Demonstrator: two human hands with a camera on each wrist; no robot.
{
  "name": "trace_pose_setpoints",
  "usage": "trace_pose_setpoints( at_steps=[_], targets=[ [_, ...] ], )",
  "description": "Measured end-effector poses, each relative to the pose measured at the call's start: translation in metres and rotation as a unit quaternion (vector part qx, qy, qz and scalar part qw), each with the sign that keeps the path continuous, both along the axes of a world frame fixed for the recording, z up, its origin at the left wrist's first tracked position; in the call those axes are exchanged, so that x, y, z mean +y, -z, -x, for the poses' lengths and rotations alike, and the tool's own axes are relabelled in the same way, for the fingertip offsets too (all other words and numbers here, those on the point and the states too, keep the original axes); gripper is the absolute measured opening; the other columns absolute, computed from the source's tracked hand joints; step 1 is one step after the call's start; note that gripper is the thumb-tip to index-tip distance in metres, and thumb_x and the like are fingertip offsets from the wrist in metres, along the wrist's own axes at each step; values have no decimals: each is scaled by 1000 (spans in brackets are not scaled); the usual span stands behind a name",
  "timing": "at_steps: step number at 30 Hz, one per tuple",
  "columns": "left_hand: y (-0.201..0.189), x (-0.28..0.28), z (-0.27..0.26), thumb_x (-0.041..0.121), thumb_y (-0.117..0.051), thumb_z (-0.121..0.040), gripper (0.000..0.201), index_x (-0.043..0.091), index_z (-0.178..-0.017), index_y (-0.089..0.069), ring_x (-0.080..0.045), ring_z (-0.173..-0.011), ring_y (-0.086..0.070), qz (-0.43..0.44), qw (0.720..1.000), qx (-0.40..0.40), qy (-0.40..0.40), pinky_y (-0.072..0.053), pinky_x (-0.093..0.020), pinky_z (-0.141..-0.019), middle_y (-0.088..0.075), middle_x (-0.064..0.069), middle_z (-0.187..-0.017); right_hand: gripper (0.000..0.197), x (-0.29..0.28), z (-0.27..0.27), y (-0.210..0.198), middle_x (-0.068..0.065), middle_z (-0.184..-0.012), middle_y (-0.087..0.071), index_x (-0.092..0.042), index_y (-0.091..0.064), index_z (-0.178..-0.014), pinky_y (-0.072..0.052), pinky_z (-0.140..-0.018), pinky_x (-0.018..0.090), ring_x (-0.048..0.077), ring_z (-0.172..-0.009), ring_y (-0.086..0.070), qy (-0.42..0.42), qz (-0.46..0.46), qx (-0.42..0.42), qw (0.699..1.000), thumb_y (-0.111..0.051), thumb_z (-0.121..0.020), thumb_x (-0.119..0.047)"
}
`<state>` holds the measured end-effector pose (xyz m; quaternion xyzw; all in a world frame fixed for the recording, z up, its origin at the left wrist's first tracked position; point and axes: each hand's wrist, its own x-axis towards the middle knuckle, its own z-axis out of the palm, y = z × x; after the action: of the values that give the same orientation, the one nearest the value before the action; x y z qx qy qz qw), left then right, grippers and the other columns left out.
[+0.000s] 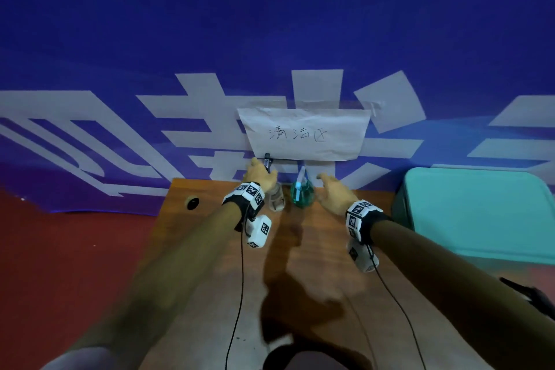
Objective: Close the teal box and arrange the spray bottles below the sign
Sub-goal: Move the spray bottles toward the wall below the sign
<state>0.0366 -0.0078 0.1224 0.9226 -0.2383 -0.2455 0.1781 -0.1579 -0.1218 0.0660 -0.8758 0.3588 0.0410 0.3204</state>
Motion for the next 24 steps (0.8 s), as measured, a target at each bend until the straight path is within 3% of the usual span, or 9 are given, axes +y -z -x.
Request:
trace_pose_setpoints(
  at_steps=[2, 5, 8, 12, 15, 17, 20, 24],
  targets=[
    [-16, 9, 15, 32, -61, -97, 67, 3, -148, -30, -39, -134, -46, 18, 997, -70, 3, -43, -48, -104, -39, -17, -149, 53, -2, 27, 0, 17, -135, -56, -18, -41, -143, -49, -91, 40, 36, -114, -61, 27, 3, 4, 1000, -59, -94, -22],
    [-28, 17, 47, 24, -59, -98, 56, 7, -146, -35, -31, -122, -53, 91, 977, -168, 89, -51, -44, -94, -44, -11, -143, 36, -6, 73, 0, 16, -120, -65, -17, -52, -128, -53, -85, 40, 37, -104, -65, 57, 27, 20, 998, -57, -92, -19],
    [-32, 11, 95, 19, -55, -99, 40, 17, -138, -46, -25, -104, -64, 162, 970, -107, 149, -58, -45, -88, -54, -5, -135, 22, -8, 122, -4, 13, -109, -69, -16, -57, -114, -54, -80, 39, 36, -96, -67, 87, 47, 8, 995, -57, -93, -23],
    [-29, -7, 175, 22, -50, -91, 15, 24, -99, -63, -22, -83, -68, 172, 963, -33, 206, -56, -47, -89, -71, 2, -89, 17, -16, 196, -13, 10, -95, -70, -18, -60, -106, -55, -77, 40, 34, -90, -67, 118, 67, -6, 991, -59, -91, -25],
    [-27, -21, 244, 17, -51, -93, 17, 17, -90, -67, -28, -81, -69, 164, 947, 10, 275, -56, -41, -79, -74, -5, -82, 16, -21, 260, -22, 0, -81, -67, -23, -61, -106, -54, -71, 39, 29, -82, -65, 131, 75, -26, 988, -60, -90, -25],
    [-19, -29, 287, 13, -51, -93, 18, 12, -88, -68, -28, -75, -69, 160, 936, 43, 312, -57, -43, -75, -73, -6, -76, 14, -23, 303, -28, -6, -76, -62, -25, -59, -105, -48, -63, 35, 24, -76, -62, 131, 97, -36, 986, -60, -92, -29],
    [2, -40, 336, 24, -49, -84, 17, 20, -79, -65, -28, -68, -66, 119, 927, 45, 354, -58, -44, -69, -64, 5, -65, 15, -23, 359, -32, -8, -81, -58, -25, -56, -104, -40, -61, 32, 22, -74, -58, 139, 140, -18, 980, -61, -94, -35],
    [18, -45, 394, 20, -51, -91, 16, 20, -81, -64, -29, -70, -66, 65, 913, 44, 400, -59, -46, -68, -66, 1, -73, 33, -21, 427, -18, 3, -108, -58, -19, -53, -110, -48, -68, 38, 30, -98, -60, 136, 181, 59, 972, -66, -89, -40]
  ],
)
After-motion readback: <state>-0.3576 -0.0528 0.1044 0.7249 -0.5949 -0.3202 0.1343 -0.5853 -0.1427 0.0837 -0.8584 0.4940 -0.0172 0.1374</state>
